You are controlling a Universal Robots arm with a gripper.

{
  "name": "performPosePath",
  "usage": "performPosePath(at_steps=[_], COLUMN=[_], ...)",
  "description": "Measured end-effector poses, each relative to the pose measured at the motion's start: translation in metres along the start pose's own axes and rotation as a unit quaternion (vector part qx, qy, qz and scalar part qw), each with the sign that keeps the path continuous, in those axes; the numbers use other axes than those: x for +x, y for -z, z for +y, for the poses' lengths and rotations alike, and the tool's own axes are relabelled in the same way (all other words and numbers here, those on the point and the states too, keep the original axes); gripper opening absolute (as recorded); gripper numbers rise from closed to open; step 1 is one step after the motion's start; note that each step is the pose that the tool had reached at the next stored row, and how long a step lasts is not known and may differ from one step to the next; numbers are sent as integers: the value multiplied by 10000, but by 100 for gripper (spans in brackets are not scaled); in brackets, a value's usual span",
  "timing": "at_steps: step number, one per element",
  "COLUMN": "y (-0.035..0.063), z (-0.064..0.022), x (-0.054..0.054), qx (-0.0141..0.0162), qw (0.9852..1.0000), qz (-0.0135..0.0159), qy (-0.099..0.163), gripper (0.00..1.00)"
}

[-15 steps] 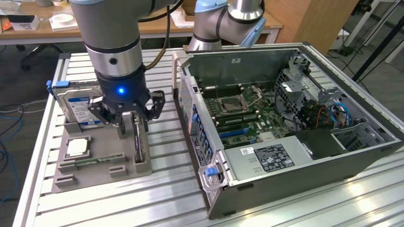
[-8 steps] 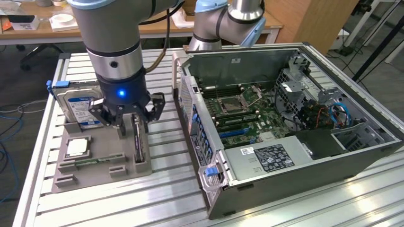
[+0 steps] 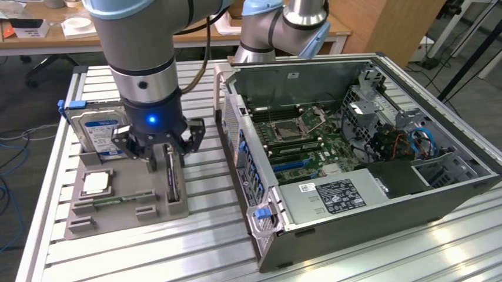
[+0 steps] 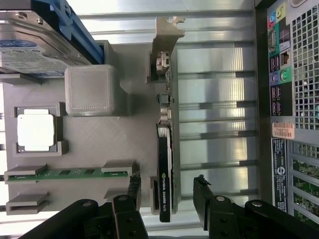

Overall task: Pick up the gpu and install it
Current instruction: 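Pick up the gpu and move the gpu toward the slot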

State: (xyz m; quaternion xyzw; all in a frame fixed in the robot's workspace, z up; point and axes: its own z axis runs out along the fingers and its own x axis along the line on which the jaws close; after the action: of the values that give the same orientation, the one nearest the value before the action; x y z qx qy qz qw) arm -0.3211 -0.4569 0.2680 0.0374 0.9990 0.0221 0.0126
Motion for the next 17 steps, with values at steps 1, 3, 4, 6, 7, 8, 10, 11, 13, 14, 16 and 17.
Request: performPosePath(at_steps=[1, 3, 4, 6, 7, 8, 10, 11, 13, 14, 16, 17], y=[-9, -26, -34, -51, -58, -66, -79, -87, -101, -108, -121, -127], z=[-1, -1, -2, -2, -3, -3, -4, -4, -5, -5, -6, -6], x=[0, 1, 1, 1, 2, 2, 2, 3, 3, 4, 5, 5], qx=[0, 0, 0, 0, 1, 0, 1, 0, 1, 0, 1, 0], qw=[10000, 10000, 10000, 10000, 10000, 10000, 10000, 10000, 10000, 10000, 10000, 10000], qz=[0, 0, 0, 0, 0, 0, 0, 0, 0, 0, 0, -1], qy=[0, 0, 0, 0, 0, 0, 0, 0, 0, 0, 0, 0], gripper=[55, 55, 55, 55, 55, 55, 55, 55, 55, 55, 55, 55])
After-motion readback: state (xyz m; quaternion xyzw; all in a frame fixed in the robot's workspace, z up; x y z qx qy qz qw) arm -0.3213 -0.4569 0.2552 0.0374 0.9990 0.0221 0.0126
